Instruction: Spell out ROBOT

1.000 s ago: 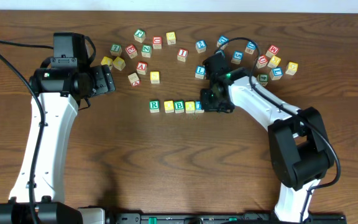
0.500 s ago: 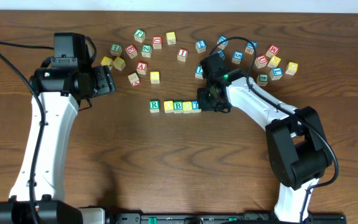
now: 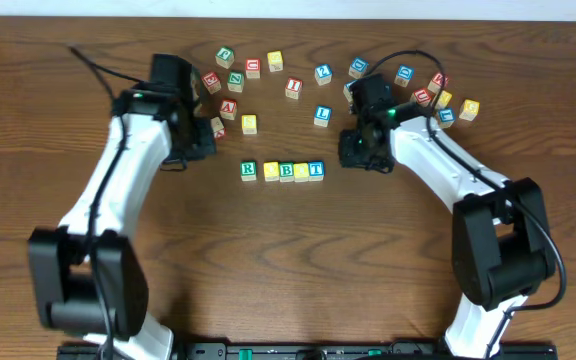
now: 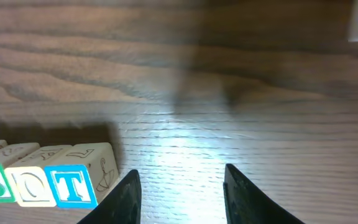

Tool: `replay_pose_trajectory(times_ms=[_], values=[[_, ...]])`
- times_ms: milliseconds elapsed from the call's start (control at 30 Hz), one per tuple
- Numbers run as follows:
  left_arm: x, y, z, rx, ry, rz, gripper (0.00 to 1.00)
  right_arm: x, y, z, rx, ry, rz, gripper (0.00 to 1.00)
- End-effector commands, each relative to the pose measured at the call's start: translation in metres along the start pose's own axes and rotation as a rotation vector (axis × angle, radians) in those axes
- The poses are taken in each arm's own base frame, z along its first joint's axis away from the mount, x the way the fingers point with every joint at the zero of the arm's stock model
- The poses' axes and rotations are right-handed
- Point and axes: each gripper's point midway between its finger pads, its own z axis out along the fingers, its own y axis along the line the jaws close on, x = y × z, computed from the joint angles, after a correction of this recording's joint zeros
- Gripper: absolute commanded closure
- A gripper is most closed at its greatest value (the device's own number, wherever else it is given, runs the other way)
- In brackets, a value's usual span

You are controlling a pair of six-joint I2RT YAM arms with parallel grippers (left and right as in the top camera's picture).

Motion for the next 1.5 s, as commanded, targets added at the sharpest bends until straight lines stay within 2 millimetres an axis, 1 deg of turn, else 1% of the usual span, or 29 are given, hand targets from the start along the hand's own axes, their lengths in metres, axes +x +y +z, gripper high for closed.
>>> replay_pose_trajectory(times_ms=[0,333,500,767,1067,1467], values=[[0.007,-0.006,0.021,-0.001,0.045,0.02,0.92,-0.006,-0.001,-0.01,-0.009,-0.022,0.009,0.62],[0.01,-0.029,0.069,0.004,0.085,0.083,0.92,-0.006,-0.002,-0.01,-0.009,-0.024,0.009,0.6],[0.014,-0.04,0.081,0.008,0.094,0.114,0.92,-0.006,-0.002,-0.01,-0.009,-0.023,0.005,0.59],[0.019,-0.055,0.087,0.015,0.098,0.156,0.93,-0.006,-0.002,-0.01,-0.008,-0.023,-0.005,0.6],[0.026,-0.068,0.088,0.021,0.103,0.19,0.92,-0.006,-0.002,-0.01,-0.008,-0.023,-0.005,0.59],[0.032,-0.068,0.087,0.015,0.123,0.196,0.92,-0.006,-0.006,-0.01,0.015,-0.025,-0.004,0.59]])
